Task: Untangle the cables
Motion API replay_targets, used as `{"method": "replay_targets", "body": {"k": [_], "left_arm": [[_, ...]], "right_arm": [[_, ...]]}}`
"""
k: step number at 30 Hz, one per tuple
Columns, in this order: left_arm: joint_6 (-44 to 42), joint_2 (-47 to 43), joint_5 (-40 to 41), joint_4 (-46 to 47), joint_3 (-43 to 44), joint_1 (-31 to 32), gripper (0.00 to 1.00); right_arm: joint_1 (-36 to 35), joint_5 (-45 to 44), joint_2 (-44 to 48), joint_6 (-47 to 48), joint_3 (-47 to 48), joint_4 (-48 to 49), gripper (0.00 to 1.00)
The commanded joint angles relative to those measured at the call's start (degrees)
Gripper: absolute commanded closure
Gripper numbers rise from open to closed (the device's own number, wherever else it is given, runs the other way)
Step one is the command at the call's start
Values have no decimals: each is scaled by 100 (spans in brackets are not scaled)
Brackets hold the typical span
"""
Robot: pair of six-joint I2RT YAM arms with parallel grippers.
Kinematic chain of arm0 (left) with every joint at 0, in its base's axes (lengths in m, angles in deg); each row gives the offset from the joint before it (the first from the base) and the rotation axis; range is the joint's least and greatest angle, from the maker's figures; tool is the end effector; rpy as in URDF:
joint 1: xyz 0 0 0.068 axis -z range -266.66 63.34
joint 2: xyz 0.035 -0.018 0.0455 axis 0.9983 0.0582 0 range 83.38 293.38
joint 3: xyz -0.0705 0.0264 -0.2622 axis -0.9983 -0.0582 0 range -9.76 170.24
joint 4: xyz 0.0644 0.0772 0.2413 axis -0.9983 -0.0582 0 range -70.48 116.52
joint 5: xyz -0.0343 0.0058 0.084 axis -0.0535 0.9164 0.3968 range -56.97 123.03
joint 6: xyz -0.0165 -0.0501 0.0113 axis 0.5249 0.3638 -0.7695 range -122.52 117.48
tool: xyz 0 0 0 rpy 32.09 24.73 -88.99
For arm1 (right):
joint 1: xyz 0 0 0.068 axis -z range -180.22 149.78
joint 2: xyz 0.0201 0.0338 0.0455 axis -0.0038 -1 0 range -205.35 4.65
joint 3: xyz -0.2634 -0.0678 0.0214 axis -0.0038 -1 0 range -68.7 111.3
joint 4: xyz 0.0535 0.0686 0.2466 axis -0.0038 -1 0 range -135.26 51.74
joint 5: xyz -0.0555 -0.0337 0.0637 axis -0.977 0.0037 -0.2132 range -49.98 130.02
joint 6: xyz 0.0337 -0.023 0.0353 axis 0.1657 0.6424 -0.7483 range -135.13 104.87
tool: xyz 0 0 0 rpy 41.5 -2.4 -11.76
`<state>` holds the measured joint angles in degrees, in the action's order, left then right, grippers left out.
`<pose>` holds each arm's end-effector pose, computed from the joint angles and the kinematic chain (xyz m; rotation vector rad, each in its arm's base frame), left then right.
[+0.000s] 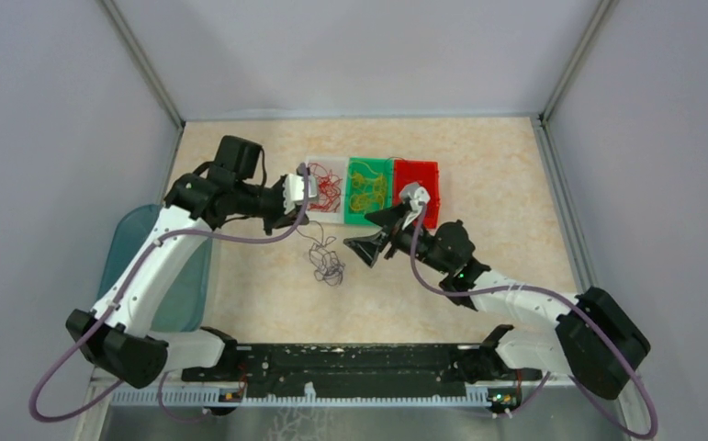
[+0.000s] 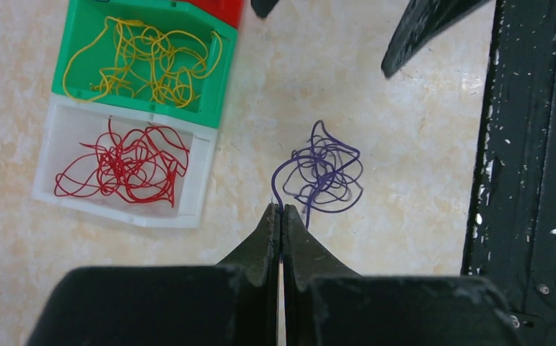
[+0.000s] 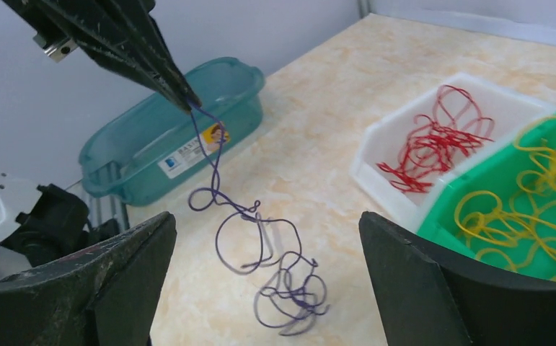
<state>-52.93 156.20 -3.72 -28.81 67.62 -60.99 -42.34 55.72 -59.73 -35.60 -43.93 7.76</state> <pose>0.2127 -0.1259 0.3655 1.6235 1.6351 -0.5680 0.1719 0.1684 0.2537 -0.5229 1.4687 1.0770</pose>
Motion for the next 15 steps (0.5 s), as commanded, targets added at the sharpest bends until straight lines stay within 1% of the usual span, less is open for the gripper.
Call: {"method": "replay_targets", "body": {"k": [1,6,12,15], "left_arm": [[178,-167,-371,-544,532,84,100],[289,-234,-480,-670,799,159,100],[372,-356,-531,-656,847,225,100],[426,-426,-511,-525,884,252,100]], "right_arm": [[-342,594,-469,199,577,1075,1],[-637,549,-1011,376,1044,1269,1],[-885,740,-1566,327,1614,1462,2],[-1016,757,-1850,269,1837,1432,8]]}}
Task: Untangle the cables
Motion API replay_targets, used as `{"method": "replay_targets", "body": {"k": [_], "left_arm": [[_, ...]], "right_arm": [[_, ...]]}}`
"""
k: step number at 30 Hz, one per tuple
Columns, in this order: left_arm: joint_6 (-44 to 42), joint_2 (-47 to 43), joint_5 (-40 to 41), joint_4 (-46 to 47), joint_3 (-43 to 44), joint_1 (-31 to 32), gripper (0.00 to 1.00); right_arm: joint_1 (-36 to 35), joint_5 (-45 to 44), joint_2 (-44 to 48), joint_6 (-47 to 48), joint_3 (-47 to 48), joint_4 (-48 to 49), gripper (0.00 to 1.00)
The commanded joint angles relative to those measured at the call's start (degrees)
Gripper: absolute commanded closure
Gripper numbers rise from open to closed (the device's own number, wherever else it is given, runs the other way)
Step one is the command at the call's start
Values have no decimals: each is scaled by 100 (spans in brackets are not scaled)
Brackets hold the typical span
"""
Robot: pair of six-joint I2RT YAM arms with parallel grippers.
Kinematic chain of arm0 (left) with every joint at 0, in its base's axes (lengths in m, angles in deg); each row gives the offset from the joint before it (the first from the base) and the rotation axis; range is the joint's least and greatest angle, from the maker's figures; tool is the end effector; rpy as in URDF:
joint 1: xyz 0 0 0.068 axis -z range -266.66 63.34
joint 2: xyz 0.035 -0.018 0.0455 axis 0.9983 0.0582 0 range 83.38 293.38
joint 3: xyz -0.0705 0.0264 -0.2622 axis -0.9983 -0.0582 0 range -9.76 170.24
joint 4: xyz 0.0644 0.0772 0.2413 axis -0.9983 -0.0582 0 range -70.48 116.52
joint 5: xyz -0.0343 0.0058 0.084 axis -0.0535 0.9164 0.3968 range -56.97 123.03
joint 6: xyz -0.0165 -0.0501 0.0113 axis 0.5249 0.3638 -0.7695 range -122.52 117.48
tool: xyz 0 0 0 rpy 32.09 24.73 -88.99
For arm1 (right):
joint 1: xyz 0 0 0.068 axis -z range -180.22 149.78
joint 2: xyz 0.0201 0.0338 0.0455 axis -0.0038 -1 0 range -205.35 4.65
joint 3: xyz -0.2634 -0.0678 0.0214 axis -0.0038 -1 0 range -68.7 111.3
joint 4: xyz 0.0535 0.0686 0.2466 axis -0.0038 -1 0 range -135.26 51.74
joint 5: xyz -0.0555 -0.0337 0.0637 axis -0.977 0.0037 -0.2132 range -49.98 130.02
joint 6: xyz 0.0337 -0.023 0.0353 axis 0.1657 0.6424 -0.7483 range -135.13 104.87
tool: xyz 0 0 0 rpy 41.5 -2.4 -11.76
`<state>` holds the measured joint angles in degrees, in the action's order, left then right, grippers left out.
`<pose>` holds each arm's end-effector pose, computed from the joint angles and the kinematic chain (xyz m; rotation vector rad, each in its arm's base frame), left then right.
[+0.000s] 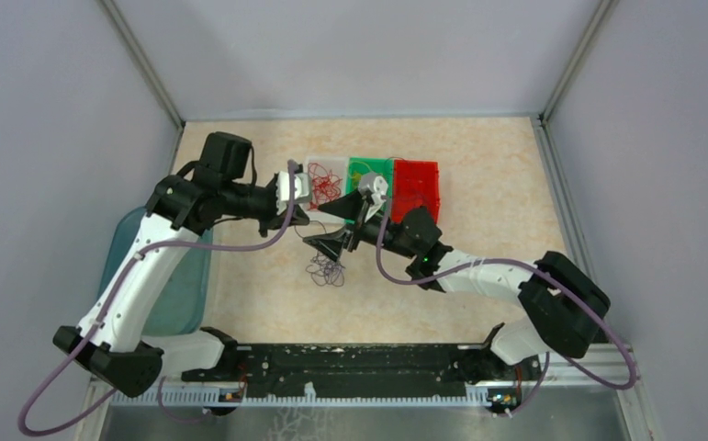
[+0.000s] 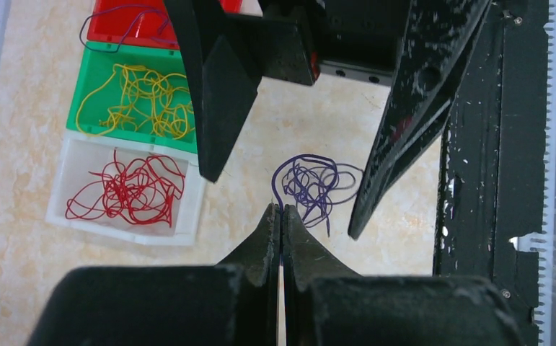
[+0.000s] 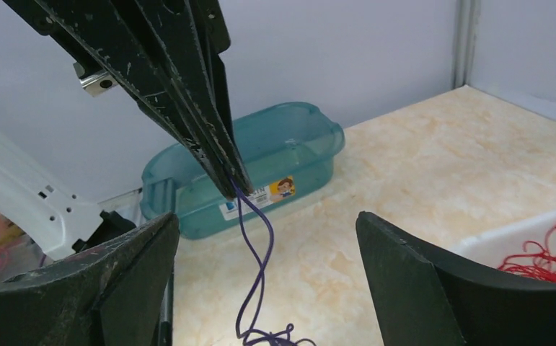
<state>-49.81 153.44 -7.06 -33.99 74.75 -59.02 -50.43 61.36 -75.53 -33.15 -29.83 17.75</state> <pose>0.1864 -0.1236 0.4079 1.5977 1.5514 -0.6407 0.1835 0.2406 0.2842 -0.7181 1.2527 1.2386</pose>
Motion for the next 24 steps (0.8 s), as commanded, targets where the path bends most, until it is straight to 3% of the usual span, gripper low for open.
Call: {"method": "replay_targets", "body": {"k": [1,3,12,24], "left_arm": [[141,-169,-167,45,208,64,100],[149,-215,-160,151,326,71,100],[70,-483,-13,745,740,110,100],[500,-851,771,2650,1016,119,100]], "right_arm": [[-239,218,-406,-63,462,482,11],[-279,331,-613,-290,484,638,19],[-489,206,-1246,-520,348,1185,28],[-695,-179,-2247,-828,-210,2286,42]]}}
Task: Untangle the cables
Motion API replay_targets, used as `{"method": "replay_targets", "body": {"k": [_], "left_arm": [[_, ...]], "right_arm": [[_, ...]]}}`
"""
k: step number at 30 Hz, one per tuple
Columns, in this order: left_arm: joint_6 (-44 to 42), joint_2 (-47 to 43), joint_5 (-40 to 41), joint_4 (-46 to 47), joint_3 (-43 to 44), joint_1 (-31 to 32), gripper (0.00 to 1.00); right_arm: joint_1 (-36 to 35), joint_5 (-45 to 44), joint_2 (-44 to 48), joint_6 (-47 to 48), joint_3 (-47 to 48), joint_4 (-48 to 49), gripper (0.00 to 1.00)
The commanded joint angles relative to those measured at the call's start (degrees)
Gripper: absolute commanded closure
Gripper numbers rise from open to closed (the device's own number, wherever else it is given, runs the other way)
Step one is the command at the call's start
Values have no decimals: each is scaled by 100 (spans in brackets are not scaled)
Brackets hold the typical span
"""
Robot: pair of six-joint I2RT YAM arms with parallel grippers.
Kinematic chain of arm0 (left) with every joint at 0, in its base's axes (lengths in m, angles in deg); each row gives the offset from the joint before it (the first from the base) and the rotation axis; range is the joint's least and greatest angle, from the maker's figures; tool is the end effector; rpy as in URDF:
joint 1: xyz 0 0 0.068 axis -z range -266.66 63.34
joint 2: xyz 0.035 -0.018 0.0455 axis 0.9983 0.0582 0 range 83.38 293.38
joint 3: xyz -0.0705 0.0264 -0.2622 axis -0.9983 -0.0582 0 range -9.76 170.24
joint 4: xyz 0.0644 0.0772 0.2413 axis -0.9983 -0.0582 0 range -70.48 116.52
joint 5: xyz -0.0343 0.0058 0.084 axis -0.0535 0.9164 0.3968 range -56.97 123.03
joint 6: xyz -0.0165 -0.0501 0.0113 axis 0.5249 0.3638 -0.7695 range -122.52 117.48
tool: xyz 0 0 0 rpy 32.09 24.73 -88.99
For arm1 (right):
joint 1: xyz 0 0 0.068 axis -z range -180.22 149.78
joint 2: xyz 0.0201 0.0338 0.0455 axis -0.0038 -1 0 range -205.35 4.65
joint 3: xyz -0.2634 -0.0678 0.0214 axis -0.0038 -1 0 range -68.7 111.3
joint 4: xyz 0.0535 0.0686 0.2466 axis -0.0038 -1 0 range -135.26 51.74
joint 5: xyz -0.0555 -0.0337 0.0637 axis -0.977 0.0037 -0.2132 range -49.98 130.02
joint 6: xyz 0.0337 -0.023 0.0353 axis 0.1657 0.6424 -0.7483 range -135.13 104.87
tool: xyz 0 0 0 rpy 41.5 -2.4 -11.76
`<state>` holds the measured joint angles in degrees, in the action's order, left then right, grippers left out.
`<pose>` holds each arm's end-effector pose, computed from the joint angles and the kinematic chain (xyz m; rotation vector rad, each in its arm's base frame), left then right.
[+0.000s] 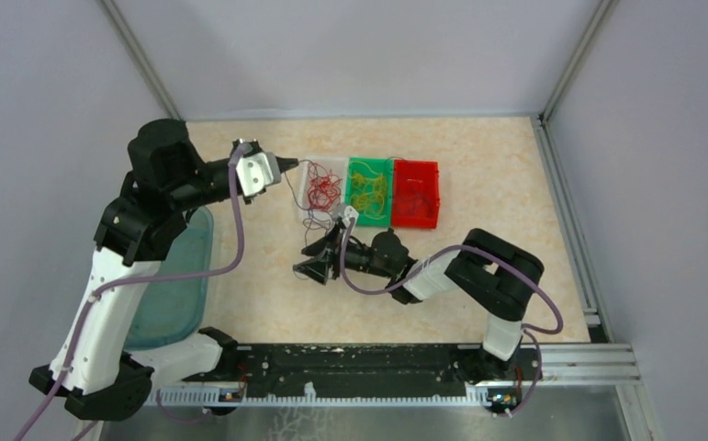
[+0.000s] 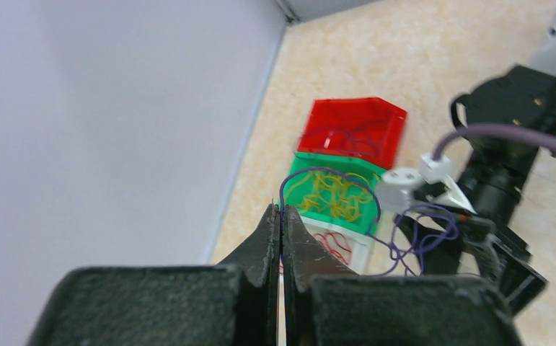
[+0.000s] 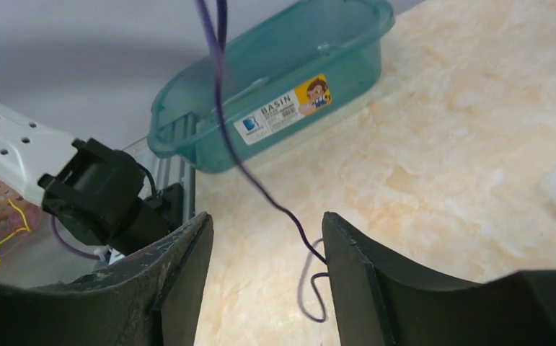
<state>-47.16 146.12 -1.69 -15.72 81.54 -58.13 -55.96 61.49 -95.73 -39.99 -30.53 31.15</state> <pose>0.1536 -0.1067 0.4935 1.3708 1.1342 -0.3448 0.1813 0.2894 0.1978 -0.7499 1.4356 1.3908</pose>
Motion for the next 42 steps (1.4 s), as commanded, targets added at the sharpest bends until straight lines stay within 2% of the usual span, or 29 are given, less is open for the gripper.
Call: {"method": "replay_targets", "body": {"k": [1,9,15,16,17,20,22,24,31,35,38,42], "left_arm": [[259,-121,235,850,409,33,100],[237,-117,426,1059,874,30,100],[19,-80,589,1377,1138,35,100],[28,-71,575,1372,1164,34,100],[40,-68,537,1326,1165,30,100],[120,-92,368,1054,1037,34,100],[188,-187,281,884,805,30,100],[290,-287,243,852,474,32,100],[445,-555,25,848,-390,30,100],[558,-575,-115,897,-546,30,100],[643,-606,122,1207,-602,30,100],[556,-703,362,1762,-630,29,100]], "right_arm": [[-147,-226,-296,-180,-181,1074,43],[-156,-384,-579,-261,-399,1228,62],[-156,-476,-688,-378,-699,1583,62],[-156,-515,-616,-356,-762,1678,61],[-151,-593,-485,-300,-831,1694,55],[-59,-811,213,-41,-968,1336,32],[42,-894,844,163,-1058,1053,25],[191,-943,1444,350,-1119,669,23],[344,-945,3483,1340,-1104,-1572,17],[380,-977,4022,1818,-1047,-2471,15],[400,-1302,4218,2123,-1157,-3008,14],[448,-1415,4354,2022,-1490,-2887,14]]}}
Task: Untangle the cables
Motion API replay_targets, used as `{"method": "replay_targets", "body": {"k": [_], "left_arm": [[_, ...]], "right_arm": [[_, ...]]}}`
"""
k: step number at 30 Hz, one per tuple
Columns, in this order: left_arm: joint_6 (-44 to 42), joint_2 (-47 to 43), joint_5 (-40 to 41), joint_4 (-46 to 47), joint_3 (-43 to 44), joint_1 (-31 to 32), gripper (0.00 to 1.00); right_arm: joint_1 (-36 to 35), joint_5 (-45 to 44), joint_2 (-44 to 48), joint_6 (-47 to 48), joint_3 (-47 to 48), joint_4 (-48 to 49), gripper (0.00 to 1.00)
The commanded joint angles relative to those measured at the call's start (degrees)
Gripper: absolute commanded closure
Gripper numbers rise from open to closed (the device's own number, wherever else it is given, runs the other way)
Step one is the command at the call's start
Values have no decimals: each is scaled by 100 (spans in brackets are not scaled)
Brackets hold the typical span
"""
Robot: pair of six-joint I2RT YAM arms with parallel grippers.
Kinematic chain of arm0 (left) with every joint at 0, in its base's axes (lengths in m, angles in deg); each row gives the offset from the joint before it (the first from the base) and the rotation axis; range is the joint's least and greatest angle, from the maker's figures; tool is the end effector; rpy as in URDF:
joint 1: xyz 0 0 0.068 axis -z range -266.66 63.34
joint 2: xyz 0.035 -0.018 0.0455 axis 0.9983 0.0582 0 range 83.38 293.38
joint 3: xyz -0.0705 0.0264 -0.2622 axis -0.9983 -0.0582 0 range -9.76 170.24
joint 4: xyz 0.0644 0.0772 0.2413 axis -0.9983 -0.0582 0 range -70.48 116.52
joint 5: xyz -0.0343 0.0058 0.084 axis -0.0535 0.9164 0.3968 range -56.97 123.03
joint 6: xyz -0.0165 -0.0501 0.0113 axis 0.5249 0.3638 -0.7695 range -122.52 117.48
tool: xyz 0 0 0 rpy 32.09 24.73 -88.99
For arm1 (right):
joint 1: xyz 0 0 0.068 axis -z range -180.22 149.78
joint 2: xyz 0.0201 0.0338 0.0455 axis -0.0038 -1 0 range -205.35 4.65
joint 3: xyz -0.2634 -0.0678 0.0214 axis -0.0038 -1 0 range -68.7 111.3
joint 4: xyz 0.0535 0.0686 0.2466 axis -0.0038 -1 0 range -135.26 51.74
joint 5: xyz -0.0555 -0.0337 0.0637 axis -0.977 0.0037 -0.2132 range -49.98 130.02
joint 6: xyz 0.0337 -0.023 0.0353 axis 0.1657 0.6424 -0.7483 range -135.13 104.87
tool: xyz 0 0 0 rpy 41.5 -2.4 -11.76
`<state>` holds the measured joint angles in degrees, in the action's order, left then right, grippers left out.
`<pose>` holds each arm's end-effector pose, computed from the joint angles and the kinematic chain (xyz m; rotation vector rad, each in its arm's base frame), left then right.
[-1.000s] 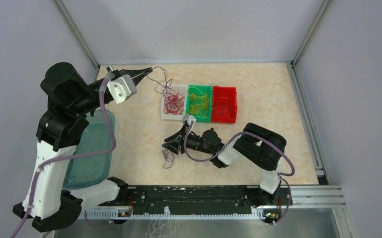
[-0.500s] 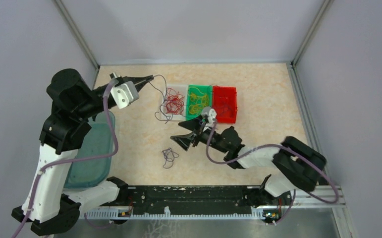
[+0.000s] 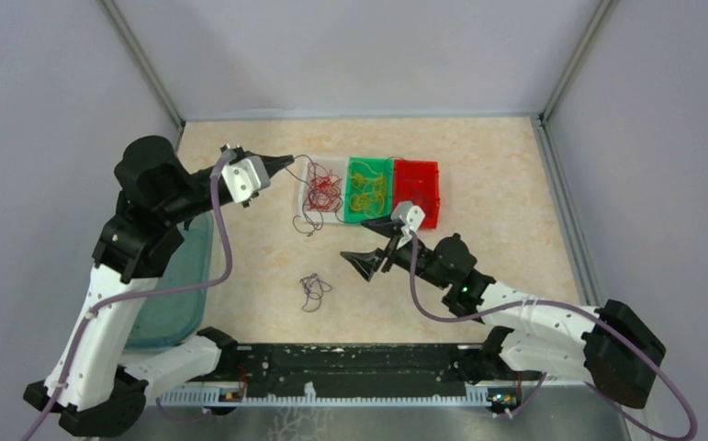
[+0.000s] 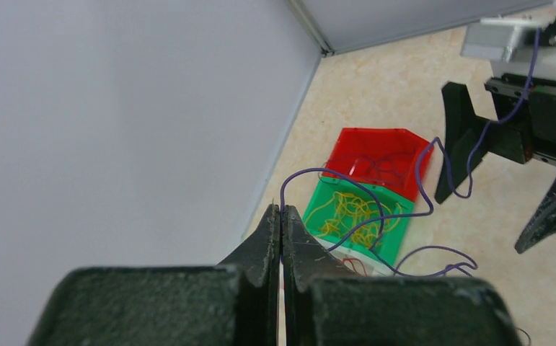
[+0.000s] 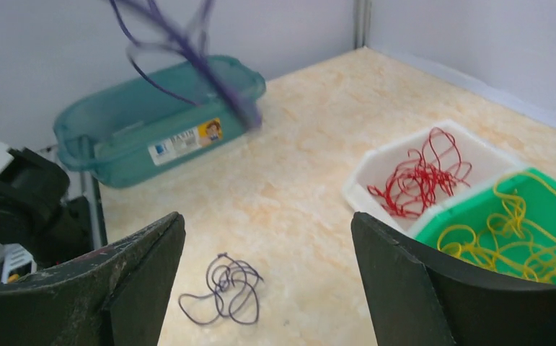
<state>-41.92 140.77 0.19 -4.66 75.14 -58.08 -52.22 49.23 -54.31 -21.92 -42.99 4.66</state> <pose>0.1409 -0.0988 0.4955 1.2417 1.0624 -0.3230 0.1367 0.1842 0.2739 -0.6934 1.3008 0.9565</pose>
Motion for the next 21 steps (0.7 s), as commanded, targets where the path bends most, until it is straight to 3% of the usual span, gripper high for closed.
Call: {"method": "replay_targets", "body": {"k": [1,7,14,17,21], "left_arm": [[40,-173,241,740,17,29,100],[-163,-435,1853,2988,-616,26,100],[-488,-379,2455,4195,-481,25,100],[-430,-363,2145,3719,-319,29,100],[-150,-399,1329,2601,-266,25,100]], "right_arm": [[77,-133,230,137,-280,-201,14],[77,-213,50,-160,-661,22,14],[77,-317,-464,-657,-1187,660,14],[77,-393,-383,-673,-1211,794,14],[76,-391,49,-370,-632,288,13]]}}
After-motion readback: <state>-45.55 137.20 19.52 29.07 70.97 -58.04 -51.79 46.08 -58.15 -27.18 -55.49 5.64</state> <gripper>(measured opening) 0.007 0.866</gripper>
